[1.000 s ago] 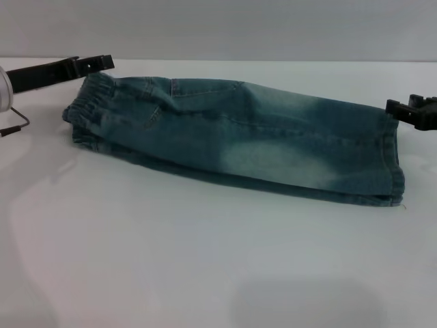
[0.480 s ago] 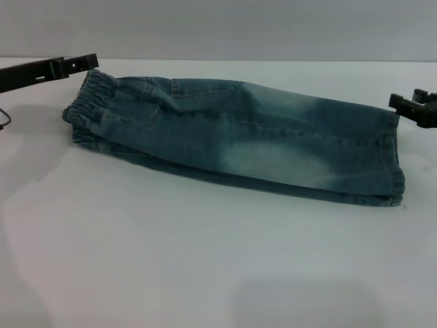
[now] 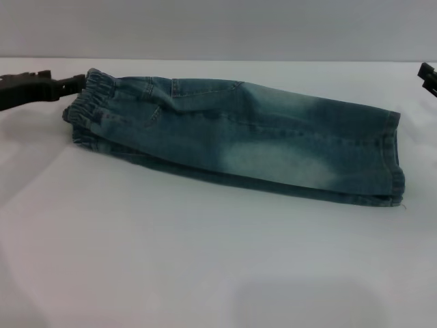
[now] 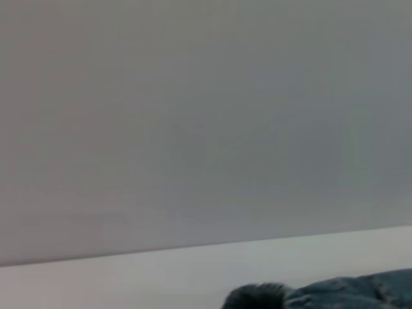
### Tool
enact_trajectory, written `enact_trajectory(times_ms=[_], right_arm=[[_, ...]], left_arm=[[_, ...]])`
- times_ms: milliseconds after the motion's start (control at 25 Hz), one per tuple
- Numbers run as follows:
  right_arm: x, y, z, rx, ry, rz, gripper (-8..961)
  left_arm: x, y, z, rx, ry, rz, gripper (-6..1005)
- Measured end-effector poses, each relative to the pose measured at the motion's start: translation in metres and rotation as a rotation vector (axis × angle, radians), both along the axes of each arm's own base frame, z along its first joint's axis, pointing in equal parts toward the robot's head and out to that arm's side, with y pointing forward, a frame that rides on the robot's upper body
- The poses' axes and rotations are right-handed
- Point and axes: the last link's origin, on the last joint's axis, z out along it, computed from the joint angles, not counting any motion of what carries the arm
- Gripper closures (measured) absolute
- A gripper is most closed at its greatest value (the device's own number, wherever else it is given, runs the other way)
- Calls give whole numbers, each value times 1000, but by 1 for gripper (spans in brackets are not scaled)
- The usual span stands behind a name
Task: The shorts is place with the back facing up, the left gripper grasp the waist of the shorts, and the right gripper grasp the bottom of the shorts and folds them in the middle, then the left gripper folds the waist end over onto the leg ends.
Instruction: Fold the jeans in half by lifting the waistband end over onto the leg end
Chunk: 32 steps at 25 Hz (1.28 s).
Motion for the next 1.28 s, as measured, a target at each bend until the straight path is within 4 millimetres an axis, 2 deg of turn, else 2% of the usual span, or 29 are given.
enact_trajectory(times_ms=[200, 520, 1280], right_arm=[[3, -3, -3, 25, -3, 0, 394], [5, -3, -1, 41, 7, -15, 394], [5, 1, 1, 46, 4, -27, 394]], left_arm=[[-14, -5, -5, 19, 41, 31, 200], [-30, -14, -12, -4, 11, 89, 199], [-26, -18, -34, -57, -40, 108, 229]])
